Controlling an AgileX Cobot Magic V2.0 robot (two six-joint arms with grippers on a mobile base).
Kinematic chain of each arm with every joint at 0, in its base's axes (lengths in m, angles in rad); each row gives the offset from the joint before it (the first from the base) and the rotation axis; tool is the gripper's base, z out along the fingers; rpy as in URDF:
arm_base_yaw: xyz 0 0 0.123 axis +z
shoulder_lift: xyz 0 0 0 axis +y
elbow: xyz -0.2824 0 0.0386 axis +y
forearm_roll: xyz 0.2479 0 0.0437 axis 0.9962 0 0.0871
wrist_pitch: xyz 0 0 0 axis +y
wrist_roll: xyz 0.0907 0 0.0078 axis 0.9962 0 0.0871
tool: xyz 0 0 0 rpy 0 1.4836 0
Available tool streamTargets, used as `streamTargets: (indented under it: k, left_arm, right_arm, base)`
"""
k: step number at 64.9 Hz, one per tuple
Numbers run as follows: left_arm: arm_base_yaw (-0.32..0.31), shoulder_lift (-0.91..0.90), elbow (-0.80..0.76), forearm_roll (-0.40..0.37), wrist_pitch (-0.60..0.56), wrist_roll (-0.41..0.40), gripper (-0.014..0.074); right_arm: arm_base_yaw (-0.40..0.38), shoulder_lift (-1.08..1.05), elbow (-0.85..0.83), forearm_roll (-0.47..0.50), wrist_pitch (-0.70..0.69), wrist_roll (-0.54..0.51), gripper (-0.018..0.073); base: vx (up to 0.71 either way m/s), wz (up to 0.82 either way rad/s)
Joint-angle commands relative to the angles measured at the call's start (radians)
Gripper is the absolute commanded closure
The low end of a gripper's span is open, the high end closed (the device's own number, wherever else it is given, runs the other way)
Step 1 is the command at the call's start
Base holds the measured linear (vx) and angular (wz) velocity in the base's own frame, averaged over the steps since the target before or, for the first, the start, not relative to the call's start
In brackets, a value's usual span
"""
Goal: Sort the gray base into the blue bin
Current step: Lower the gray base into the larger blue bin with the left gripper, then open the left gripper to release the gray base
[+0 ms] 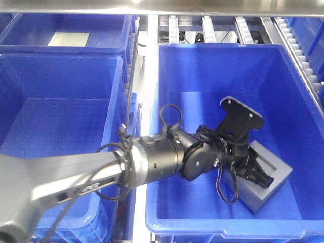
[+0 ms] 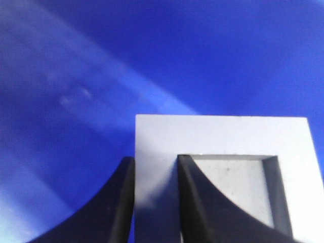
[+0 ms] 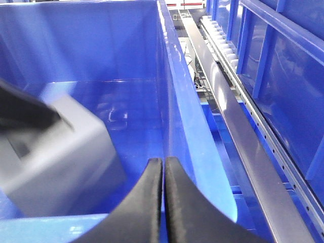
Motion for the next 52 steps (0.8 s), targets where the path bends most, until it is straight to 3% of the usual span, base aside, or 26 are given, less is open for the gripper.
streamTargets:
  k: [1,20,33,41,50,52]
  left_arm:
    - [-0.005,-0.048,-0.039,-0.007,-0.064,-0.004,0.0493]
    - [-0.005,-0.036,-0.039,-0.007,-0.028,-0.004,0.0248]
    - [-0.005,-0.099,-0.039,-0.006,0.046,-0.004,0.0203]
    - [-0.005,-0.16,-0.037,0.002,0.151,0.002,0.0304]
    - [-0.005,-0.231,-0.01,0.021,0.229,0.031,0.0589]
    - [-0.005,-0.251,0.008,0.021,0.222,0.039,0.0606]
  right_arm:
    - [0.0,-0.002,0.002,-0.005,-0.074,-0.003,0.0564]
    - [0.0,-0.002,0.002,-0.005,-0.074,-0.003,0.0564]
    - [0.0,-0.002,0.002,-0.005,-0.074,-0.003,0.0564]
    - [0.0,-0.002,0.002,-0.005,-0.074,-0.003,0.0564]
    - [0.0,-0.002,0.002,-0.005,-0.074,-0.003,0.0564]
    - [0.0,-0.002,0.002,-0.005,-0.074,-0.003,0.0564]
  base:
    - [0.0,0.0]
    - [0.0,0.0]
    - [0.0,0.0]
    - [0.0,0.0]
    - [0.0,0.0]
    - [0.0,0.0]
